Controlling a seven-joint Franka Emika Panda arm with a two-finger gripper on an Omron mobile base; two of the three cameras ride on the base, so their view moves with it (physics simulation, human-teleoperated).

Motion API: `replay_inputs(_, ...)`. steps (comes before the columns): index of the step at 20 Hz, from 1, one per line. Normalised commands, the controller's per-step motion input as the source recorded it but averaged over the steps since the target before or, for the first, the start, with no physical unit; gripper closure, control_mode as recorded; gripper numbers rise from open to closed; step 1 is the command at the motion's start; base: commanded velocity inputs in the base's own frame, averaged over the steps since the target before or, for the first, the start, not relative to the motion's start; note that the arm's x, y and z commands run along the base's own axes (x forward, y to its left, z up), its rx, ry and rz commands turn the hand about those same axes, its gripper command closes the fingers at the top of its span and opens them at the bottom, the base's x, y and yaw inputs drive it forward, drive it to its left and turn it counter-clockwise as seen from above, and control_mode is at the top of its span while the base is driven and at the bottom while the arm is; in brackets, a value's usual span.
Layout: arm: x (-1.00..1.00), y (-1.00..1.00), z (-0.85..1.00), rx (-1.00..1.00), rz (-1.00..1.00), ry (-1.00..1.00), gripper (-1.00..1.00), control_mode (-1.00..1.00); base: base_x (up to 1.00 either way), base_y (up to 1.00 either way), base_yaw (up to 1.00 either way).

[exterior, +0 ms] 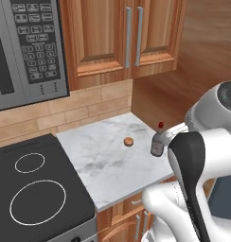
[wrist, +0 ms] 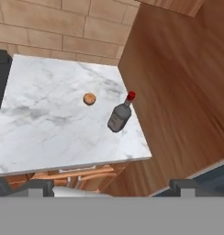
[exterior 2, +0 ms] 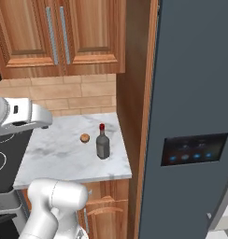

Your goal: Place the liquor on the top shelf of the fridge to keep it out of children's reach, and place the lime and tangerine on lower shelves for easy access.

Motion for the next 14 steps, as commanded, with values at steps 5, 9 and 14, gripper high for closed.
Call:
replay_inputs(5,0.16,-0.03,-0.38,0.03,-0.11,-0.02,-1.0,-1.0,0.0,0.0,0.0)
replay_inputs(9,0.16,-0.03,-0.56,0.08,-0.17,-0.05,-1.0,-1.0,0.0,0.0,0.0)
replay_inputs(14,0.3,0.0,-0.42,0.12,-0.19,-0.03,-1.0,-1.0,0.0,0.0,0.0)
